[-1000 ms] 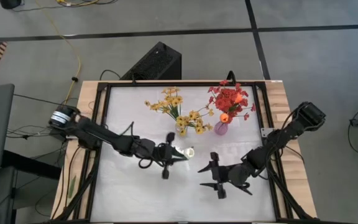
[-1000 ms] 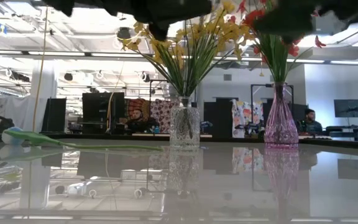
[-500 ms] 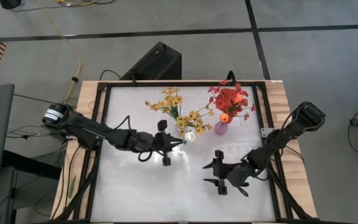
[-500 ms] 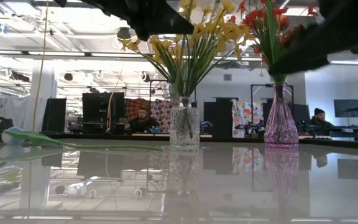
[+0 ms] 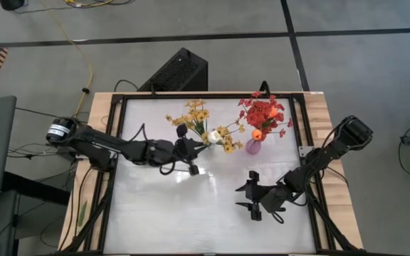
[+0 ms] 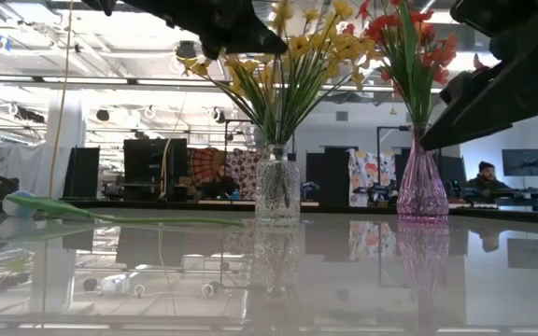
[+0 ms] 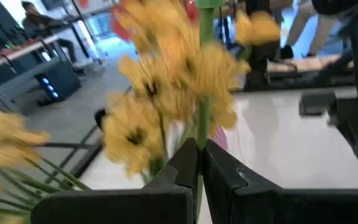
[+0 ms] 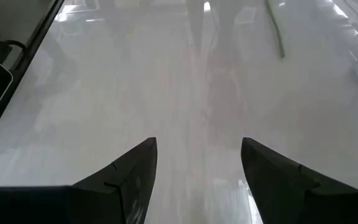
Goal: Sort flowers into vase by color
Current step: Put the right white flower into the transparent flower vase
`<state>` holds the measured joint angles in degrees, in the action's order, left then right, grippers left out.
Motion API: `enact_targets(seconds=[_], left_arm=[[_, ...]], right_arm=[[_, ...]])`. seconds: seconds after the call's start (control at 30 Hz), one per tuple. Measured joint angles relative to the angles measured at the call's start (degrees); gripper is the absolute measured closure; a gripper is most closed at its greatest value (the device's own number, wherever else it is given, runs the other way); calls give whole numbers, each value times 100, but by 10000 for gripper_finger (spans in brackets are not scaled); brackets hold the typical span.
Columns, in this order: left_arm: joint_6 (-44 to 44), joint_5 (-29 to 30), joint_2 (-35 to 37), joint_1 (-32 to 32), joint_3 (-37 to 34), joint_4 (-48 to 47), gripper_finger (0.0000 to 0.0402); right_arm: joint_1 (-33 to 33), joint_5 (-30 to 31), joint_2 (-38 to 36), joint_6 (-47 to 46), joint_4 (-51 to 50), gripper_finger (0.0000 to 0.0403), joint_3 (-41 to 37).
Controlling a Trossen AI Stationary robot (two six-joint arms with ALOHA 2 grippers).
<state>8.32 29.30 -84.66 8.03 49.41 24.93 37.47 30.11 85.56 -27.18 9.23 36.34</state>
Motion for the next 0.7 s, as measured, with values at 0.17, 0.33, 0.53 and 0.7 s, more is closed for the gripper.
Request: enact_targets(seconds=[0.17,0.33,0.53,0.7], left_arm=[[98,-15,480,42,-548,706,401],[-111,-140,600,-111,-1417,2813,401],[-478,-333,286,-355,-1633,3259,401],[-441,-317,205,-444,-1633,3358,401]], right_arm=[[4,0,0,19,-42,143,0],[2,0,0,145,-66,143,0],[-11,0,0,167,10,143,0],[-11,0,0,151,135,143,0]])
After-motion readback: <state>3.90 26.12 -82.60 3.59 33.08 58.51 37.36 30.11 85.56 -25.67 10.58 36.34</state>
